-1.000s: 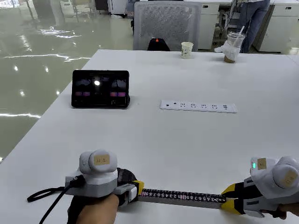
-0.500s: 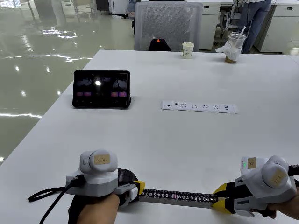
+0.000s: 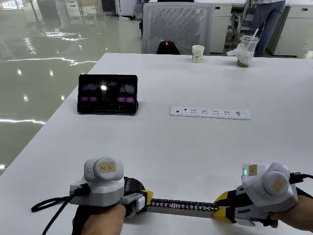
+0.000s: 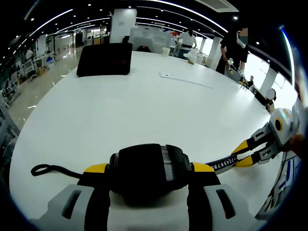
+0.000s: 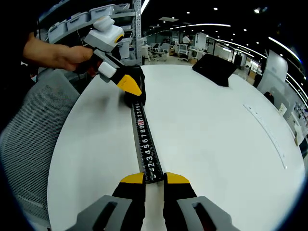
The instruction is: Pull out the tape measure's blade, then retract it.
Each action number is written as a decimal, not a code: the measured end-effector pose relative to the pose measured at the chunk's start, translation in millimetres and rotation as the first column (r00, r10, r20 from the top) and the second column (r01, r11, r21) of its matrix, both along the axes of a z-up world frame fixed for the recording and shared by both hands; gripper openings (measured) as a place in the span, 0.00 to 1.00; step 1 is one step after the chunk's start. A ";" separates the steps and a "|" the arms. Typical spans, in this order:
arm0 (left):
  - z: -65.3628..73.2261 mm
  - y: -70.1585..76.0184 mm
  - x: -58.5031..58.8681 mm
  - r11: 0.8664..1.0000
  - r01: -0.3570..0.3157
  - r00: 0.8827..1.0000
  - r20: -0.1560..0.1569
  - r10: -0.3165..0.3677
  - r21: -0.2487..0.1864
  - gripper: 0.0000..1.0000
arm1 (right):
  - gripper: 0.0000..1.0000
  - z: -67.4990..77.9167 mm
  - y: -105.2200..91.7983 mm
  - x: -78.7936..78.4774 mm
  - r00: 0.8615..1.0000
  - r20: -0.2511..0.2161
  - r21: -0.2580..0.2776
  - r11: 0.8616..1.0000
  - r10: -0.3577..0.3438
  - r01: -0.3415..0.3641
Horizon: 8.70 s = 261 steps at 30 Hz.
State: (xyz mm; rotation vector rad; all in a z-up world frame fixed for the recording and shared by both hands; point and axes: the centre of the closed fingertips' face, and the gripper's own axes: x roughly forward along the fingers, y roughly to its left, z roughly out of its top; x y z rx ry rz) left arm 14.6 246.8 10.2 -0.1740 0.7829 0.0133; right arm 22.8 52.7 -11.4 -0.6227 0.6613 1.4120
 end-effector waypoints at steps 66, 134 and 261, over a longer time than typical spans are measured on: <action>0.2 -0.1 -0.7 0.999 0.004 1.000 -0.010 -0.004 -0.035 0.61 | 0.10 -1.3 91.6 -10.7 0.999 0.001 0.060 0.997 0.043 -0.043; 0.1 -0.1 0.1 0.999 0.008 1.000 -0.015 -0.009 -0.054 0.61 | 0.11 -1.9 143.3 -20.7 0.996 0.012 0.104 0.991 0.087 -0.088; 20.4 -5.4 -61.1 0.931 0.362 0.927 0.095 -0.364 0.041 0.80 | 0.65 32.8 -36.9 -38.6 0.942 0.007 0.121 0.936 -0.335 0.332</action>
